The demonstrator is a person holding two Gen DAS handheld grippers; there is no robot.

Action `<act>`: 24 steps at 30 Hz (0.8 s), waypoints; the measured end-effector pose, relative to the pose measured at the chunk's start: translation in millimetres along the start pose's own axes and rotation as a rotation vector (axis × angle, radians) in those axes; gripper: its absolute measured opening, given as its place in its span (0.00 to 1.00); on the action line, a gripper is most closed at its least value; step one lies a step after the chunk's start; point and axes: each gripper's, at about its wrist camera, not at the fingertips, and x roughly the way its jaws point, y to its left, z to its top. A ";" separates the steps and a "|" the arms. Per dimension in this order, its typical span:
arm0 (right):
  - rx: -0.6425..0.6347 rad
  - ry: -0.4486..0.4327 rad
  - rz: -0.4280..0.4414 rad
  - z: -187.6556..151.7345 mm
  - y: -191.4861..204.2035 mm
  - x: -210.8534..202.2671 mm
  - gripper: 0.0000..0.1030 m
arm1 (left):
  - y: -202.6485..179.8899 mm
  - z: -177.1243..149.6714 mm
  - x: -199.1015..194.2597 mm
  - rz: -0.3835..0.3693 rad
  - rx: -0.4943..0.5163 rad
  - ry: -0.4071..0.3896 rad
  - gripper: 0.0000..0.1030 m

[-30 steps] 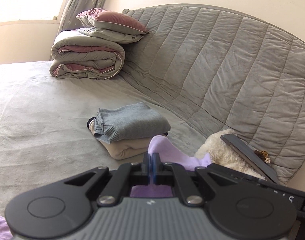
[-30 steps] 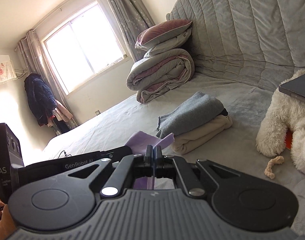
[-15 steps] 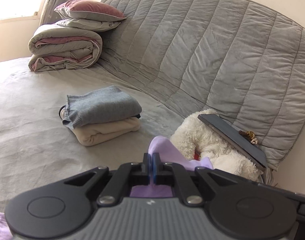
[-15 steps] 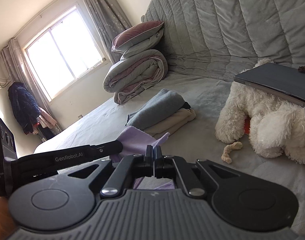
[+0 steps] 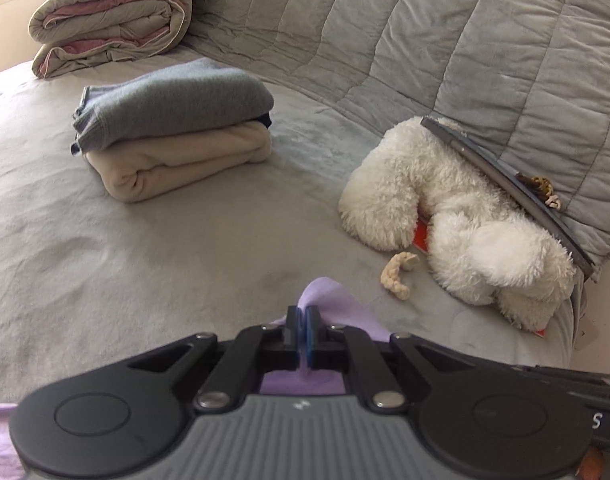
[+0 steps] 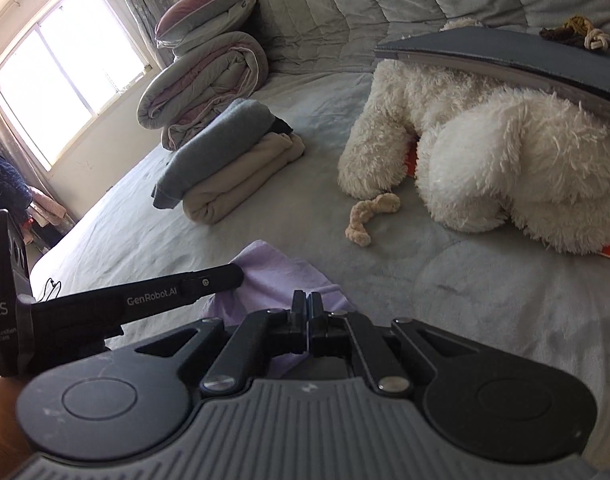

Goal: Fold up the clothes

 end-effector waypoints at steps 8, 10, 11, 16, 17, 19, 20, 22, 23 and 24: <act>0.084 0.032 0.014 6.9 -20.1 -2.0 0.14 | 8.6 9.6 5.1 -0.027 -0.042 0.036 0.18; 0.116 0.037 0.025 10.1 -26.0 -3.1 0.14 | 8.0 10.7 7.8 -0.040 -0.040 0.045 0.18; 0.131 0.040 0.031 11.6 -29.0 -3.7 0.14 | 7.0 10.6 9.7 -0.048 -0.036 0.052 0.18; 0.086 0.074 0.016 4.9 -21.1 6.2 0.15 | -3.1 6.9 24.3 -0.037 0.015 0.100 0.18; 0.076 0.081 0.013 3.4 -19.3 8.3 0.16 | -4.1 6.2 27.1 -0.029 0.022 0.105 0.18; 0.055 0.095 0.006 0.5 -15.6 12.5 0.21 | -4.6 5.3 30.5 -0.030 0.020 0.105 0.18; 0.044 0.103 0.003 -1.0 -13.8 14.6 0.27 | -4.6 5.3 31.6 -0.033 0.017 0.104 0.18; 0.022 0.090 -0.011 -3.4 -10.3 17.4 0.29 | -5.0 5.5 33.3 -0.038 0.014 0.102 0.18; 0.010 0.082 -0.022 -4.7 -8.5 18.1 0.29 | -5.5 5.4 33.9 -0.039 0.019 0.101 0.18; -0.003 0.075 -0.032 -6.0 -6.7 18.9 0.26 | -6.2 5.3 34.3 -0.040 0.024 0.100 0.18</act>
